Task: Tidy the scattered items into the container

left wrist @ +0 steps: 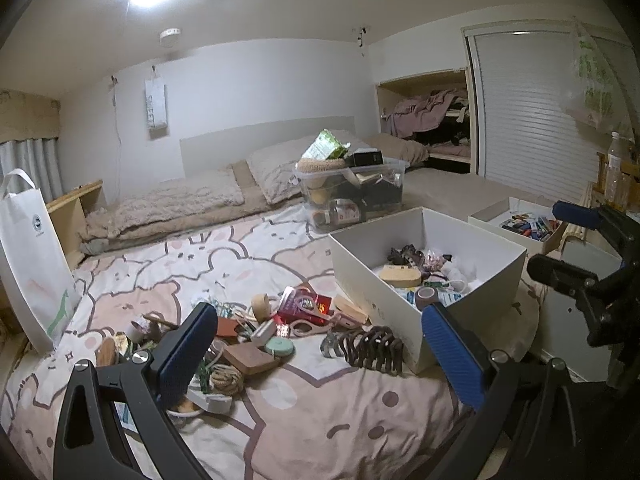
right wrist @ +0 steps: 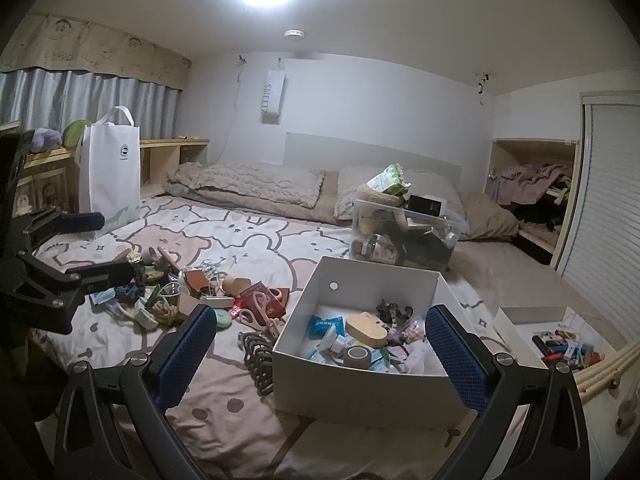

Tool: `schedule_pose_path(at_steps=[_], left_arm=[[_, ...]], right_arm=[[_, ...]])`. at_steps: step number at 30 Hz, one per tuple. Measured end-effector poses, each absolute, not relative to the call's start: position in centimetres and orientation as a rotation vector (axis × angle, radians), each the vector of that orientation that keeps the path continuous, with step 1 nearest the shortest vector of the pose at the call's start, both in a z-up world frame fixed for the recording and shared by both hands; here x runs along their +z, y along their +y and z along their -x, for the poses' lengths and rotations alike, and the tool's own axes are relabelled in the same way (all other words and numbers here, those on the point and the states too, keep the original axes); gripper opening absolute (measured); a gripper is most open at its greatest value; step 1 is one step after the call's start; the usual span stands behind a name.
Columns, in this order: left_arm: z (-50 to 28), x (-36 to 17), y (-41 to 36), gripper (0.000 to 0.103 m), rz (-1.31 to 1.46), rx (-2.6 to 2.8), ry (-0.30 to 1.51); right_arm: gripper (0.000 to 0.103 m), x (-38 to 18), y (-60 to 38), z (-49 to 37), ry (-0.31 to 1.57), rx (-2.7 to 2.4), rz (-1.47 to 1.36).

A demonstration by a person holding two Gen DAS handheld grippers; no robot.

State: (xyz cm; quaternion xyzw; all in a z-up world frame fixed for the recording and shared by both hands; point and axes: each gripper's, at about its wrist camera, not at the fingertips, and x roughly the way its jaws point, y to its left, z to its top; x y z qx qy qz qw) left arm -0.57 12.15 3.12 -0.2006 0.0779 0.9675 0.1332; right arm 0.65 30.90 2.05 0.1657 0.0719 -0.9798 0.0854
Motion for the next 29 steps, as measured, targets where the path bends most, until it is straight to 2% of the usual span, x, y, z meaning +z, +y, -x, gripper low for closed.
schedule_pose_path(at_steps=[29], left_arm=[[1.3, 1.9, 12.2, 0.103, 0.653, 2.813, 0.252]], right_arm=[[0.103, 0.9, 31.0, 0.9, 0.205, -2.872, -0.647]])
